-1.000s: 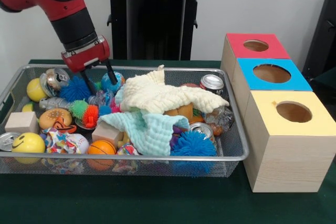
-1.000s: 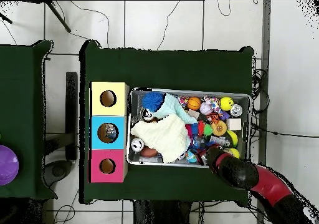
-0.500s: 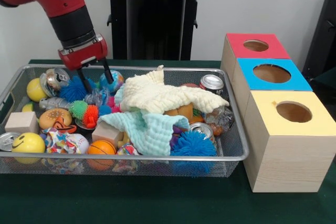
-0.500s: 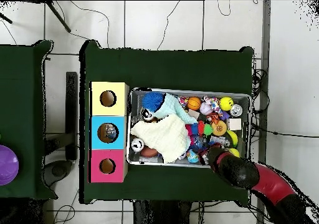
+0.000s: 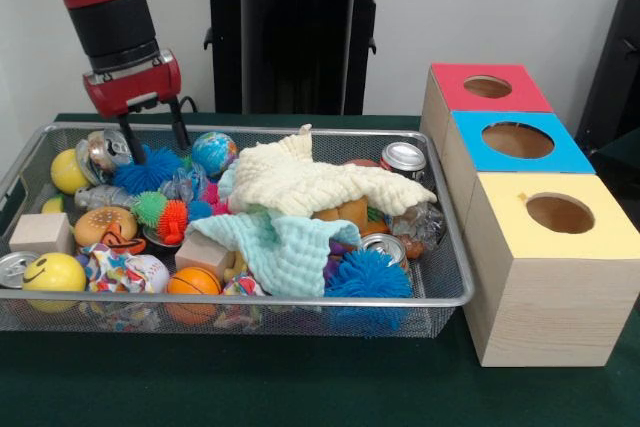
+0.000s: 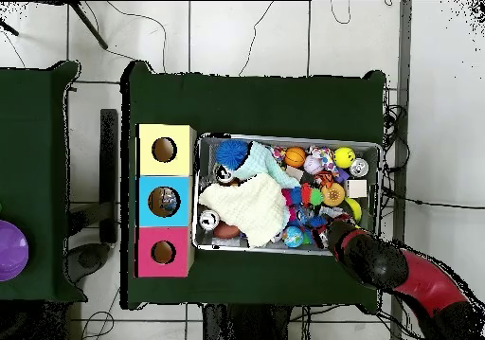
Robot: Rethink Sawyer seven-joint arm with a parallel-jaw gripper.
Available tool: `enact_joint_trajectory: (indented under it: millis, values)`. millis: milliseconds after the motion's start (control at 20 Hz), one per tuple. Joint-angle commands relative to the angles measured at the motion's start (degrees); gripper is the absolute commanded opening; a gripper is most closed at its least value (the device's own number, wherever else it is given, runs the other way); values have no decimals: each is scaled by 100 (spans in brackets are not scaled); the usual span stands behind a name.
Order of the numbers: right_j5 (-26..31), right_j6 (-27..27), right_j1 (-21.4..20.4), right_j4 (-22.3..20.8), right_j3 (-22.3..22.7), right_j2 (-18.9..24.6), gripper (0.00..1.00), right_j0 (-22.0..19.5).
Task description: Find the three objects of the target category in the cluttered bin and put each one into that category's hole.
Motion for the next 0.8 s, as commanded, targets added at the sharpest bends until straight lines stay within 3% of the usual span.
enact_joint_trajectory:
  millis: [50,250,400,600,800]
  values:
    - [480,859,-394,231,205,-190,100,54]
    - [204,1027,-147,163,140,-351,100,287]
    - [-318,1323,54,52,199,-542,100,542]
    - [-174,1201,347,154,-13,-582,100,655]
    - [-378,1214,779,221,-83,-600,100,647]
